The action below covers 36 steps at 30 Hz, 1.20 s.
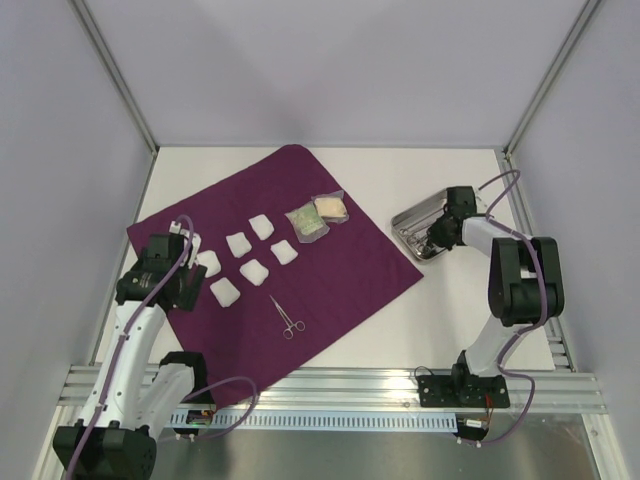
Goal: Prepare the surgical pack
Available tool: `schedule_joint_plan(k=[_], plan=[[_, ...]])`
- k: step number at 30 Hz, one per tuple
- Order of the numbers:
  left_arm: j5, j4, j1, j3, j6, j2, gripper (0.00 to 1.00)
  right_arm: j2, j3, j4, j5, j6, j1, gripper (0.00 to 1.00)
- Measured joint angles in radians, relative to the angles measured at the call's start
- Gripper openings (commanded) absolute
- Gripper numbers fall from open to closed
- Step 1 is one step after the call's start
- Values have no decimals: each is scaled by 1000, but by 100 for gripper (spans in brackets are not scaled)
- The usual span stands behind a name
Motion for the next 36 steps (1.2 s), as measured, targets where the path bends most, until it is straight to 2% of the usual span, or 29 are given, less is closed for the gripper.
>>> schedule_joint_plan(k=[2,5,6,7,12,16,19,22,27,31,36], plan=[[10,2,0,0,0,11,100,9,1,-3,1,0,0,5],[39,3,0,22,4,55,100,15,13,-16,2,2,0,23],[53,3,0,37,7,69,100,16,17,-17,3,2,0,32],[75,5,0,56,11,81,100,16,18,-17,3,6,0,35],[212,28,0,192,6,97,100,4,23,-31,3,-6,0,41],[407,42,0,340,-33,100,100,-63,31,-87,16,-55,8,47],[550,56,0,375,-61,89,100,-144,67,-142,59,-126,57,49],[649,49,0,357,-77,69,100,-242,97,-153,89,-211,192,49],[674,26,0,270,-80,13,100,-309,111,-150,50,-320,513,45],[669,22,0,216,-84,-43,100,-216,147,-156,13,-371,762,38],[620,27,0,196,-97,-117,100,-27,241,-174,0,-395,980,28]])
